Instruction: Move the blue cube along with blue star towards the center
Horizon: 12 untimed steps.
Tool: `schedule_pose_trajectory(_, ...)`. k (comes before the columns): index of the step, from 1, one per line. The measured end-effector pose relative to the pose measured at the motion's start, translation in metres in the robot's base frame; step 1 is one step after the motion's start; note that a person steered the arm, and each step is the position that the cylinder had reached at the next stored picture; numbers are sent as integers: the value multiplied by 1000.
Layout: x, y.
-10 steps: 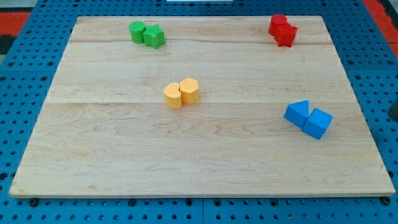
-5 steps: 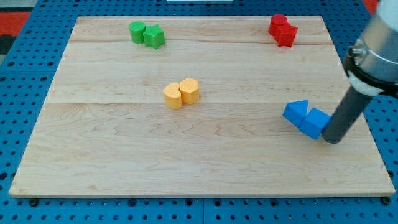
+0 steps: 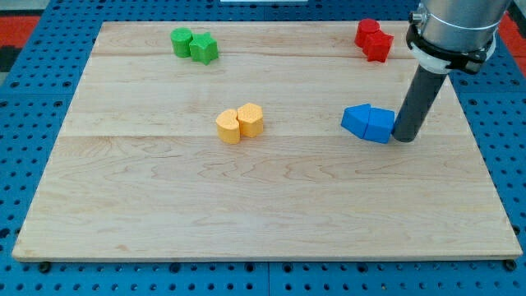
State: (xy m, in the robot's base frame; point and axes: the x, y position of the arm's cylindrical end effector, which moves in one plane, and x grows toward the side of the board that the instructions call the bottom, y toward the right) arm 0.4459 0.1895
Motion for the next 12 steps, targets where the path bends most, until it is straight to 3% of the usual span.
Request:
schedule_pose_trajectory(3, -21, 0)
schedule_pose_trajectory(6, -23, 54)
schedule_pose_trajectory(12, -33, -132)
